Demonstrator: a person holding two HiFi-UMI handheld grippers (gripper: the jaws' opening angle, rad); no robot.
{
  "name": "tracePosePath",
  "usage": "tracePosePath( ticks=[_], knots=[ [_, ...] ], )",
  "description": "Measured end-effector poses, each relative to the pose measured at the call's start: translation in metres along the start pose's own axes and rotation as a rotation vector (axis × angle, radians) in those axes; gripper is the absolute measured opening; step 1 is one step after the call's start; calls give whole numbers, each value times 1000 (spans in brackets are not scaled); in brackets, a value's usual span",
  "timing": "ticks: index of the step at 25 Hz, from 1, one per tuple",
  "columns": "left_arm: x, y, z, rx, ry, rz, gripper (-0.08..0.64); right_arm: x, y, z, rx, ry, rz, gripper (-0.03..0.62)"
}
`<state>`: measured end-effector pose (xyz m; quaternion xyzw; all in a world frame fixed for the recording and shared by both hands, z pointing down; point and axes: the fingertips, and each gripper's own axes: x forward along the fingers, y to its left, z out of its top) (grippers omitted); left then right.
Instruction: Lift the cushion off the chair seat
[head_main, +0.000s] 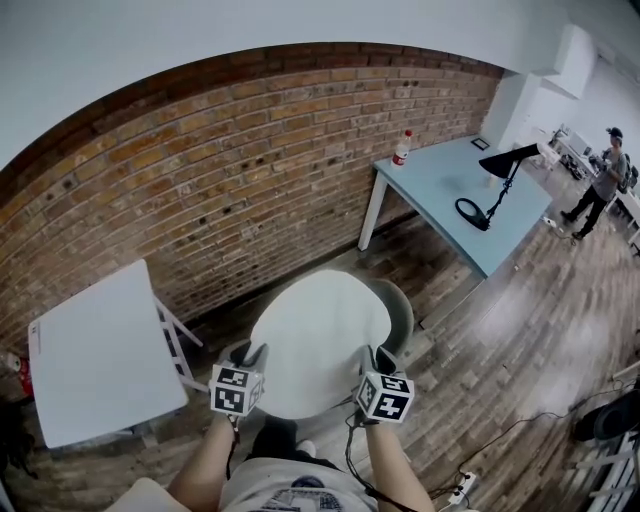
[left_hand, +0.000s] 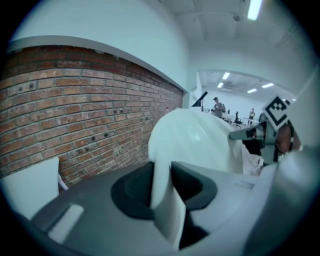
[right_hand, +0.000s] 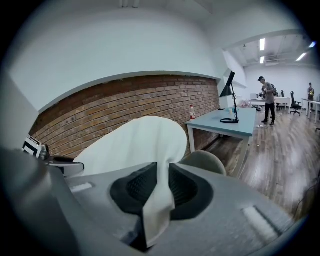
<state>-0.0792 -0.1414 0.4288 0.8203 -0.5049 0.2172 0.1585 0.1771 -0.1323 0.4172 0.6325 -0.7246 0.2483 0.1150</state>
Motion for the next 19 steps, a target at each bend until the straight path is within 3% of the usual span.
tracePosePath(
  ticks=[19],
  knots=[
    [-2,-1,1,21,5,-14,100,-1,-1,-6,10,2,-1,71]
  ],
)
